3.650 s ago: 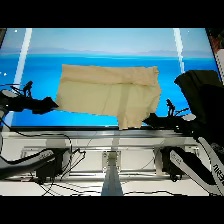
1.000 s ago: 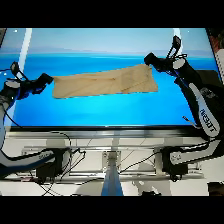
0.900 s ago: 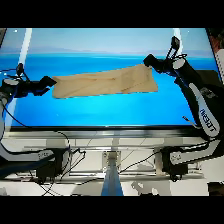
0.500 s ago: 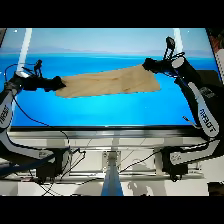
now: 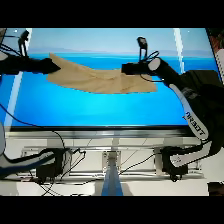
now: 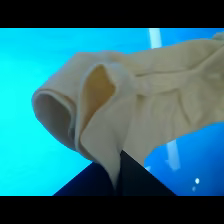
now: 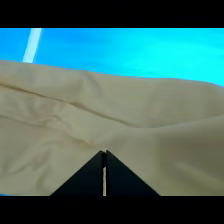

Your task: Fold the clothes and pants, and hang the long-sleeved shirts on hangers.

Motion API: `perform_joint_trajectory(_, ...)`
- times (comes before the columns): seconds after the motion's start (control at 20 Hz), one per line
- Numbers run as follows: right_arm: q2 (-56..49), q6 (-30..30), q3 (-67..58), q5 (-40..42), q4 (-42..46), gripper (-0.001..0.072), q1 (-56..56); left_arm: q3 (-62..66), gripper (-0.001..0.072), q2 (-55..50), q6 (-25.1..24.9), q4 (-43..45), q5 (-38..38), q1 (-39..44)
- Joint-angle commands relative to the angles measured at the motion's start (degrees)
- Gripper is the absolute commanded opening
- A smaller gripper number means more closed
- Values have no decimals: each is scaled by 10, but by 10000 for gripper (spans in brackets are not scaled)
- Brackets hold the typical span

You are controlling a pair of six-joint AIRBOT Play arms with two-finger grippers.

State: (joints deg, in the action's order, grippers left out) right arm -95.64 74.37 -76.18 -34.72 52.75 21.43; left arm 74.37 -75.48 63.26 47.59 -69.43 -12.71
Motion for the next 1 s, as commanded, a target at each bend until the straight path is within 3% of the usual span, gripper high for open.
perform_joint_trajectory(0.0, -54, 50, -57, 7, -6, 13, 100, 7, 10, 106, 60, 4, -23, 2)
perform_joint_trajectory(0.25, -150, 100, -220, 16, -7, 13, 231, 7, 12, 150, 73, -3, -21, 21)
perform_joint_trajectory(0.45, -161, 100, -266, 9, 28, 12, 261, 7, 12, 129, 72, -2, -3, 56)
perform_joint_trajectory(0.7, -145, 100, -286, -144, 182, 12, 155, 7, 12, 52, 72, -34, 66, 133)
perform_joint_trajectory(0.95, -123, 100, -287, -287, 289, 12, -43, 7, 12, -73, 68, -181, 228, 292)
